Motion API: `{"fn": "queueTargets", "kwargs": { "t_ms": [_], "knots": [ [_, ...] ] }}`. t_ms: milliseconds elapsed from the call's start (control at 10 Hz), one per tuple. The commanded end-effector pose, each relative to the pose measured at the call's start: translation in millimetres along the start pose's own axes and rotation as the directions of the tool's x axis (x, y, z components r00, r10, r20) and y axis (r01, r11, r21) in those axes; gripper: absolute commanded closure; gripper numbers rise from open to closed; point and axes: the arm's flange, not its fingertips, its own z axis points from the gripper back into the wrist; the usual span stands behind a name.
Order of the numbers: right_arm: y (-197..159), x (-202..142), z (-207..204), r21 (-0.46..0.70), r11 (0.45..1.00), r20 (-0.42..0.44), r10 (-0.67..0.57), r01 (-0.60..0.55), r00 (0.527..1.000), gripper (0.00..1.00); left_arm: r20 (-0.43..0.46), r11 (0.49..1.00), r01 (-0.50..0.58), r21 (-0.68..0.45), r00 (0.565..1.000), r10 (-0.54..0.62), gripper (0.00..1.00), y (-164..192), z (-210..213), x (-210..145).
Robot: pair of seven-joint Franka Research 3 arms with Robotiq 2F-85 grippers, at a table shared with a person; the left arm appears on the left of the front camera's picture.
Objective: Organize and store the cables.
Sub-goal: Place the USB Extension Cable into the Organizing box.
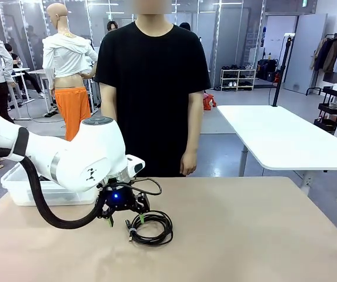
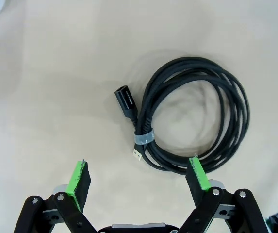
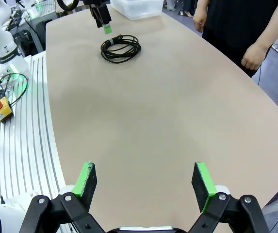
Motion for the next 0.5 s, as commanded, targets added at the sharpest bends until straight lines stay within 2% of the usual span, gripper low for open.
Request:
{"fn": "queueTargets", "kwargs": {
  "t_ms": [0,400],
  "knots": [
    [-2,2,-1,0.0,1.0,0.014,-0.011,0.011,1.0,0.0,0.016,0.997,-0.058,0.051,0.998,0.057,0.0,-11,-17,10],
    [-2,2,-1,0.0,1.0,0.014,-0.011,0.011,1.0,0.0,0.004,0.991,-0.115,0.067,0.993,0.115,0.0,-17,-47,16]
  ]
}}
